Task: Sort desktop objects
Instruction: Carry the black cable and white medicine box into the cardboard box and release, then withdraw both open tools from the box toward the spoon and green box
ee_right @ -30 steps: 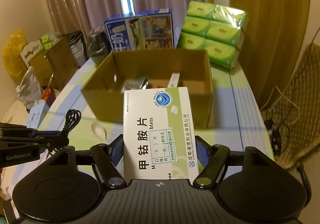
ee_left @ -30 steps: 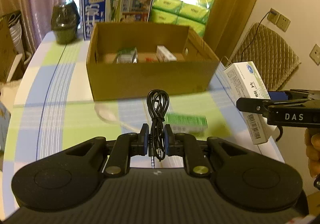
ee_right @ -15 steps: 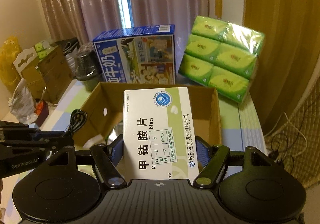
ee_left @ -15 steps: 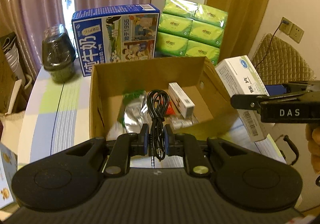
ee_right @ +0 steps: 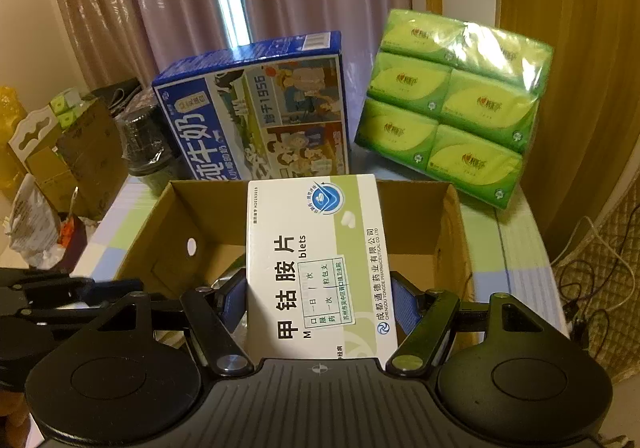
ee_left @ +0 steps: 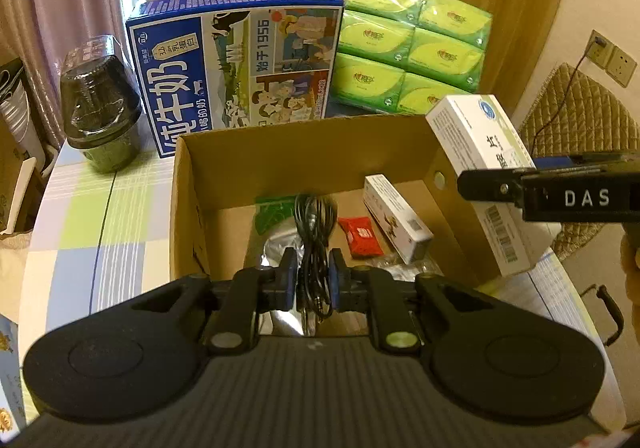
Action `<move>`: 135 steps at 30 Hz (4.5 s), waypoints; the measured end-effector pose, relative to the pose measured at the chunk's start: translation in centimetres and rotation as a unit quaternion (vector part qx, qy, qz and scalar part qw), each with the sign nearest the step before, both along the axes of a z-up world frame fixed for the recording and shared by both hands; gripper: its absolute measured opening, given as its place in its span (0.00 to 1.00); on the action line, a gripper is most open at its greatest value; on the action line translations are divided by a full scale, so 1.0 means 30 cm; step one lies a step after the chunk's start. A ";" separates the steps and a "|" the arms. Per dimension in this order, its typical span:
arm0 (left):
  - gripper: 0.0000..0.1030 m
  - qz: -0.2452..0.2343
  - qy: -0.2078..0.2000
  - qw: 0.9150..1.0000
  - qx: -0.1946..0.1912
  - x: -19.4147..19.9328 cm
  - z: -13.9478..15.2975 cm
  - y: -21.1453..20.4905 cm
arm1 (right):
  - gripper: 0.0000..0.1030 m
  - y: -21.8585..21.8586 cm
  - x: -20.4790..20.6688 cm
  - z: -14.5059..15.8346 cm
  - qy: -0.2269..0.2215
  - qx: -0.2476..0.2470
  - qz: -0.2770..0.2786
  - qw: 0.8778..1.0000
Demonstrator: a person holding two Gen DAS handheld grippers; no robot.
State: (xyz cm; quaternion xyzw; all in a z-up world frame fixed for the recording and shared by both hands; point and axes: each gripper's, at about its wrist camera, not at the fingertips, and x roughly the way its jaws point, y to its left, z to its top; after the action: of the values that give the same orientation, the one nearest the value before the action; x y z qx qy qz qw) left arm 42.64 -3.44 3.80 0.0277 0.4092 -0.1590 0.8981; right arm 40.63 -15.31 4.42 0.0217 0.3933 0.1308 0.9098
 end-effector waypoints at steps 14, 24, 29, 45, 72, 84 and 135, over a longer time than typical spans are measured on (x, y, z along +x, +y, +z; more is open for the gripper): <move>0.27 0.006 -0.006 1.000 0.004 0.018 -0.040 0.043 | 0.67 0.031 0.014 -0.054 0.014 -0.002 0.003 1.000; 0.27 0.003 -0.006 1.000 0.003 0.004 -0.037 0.047 | 0.67 0.056 0.014 -0.047 0.009 -0.009 0.009 1.000; 0.27 0.005 -0.007 1.000 0.003 0.005 -0.035 0.054 | 0.67 0.060 0.020 -0.049 0.008 -0.010 0.007 1.000; 0.27 0.011 -0.003 1.000 0.000 -0.002 -0.053 0.065 | 0.88 0.001 0.011 -0.046 -0.010 0.036 -0.007 0.999; 0.44 0.022 -0.019 1.000 -0.008 -0.222 0.079 0.103 | 0.96 -0.050 -0.278 0.115 -0.022 0.014 -0.001 1.000; 0.65 0.035 -0.014 0.999 -0.026 -0.458 0.089 0.167 | 0.98 -0.052 -0.497 0.152 -0.017 0.018 0.004 1.000; 0.98 0.164 -0.041 0.985 -0.013 -0.964 -0.080 0.259 | 0.98 -0.160 -0.977 -0.121 -0.001 -0.014 0.003 1.000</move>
State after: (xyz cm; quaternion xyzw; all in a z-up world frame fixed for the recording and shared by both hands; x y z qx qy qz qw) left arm 13.72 4.33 1.41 -0.0451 0.3684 -0.0137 0.9285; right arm 11.33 -20.10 0.78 0.0071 0.3943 0.1283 0.9100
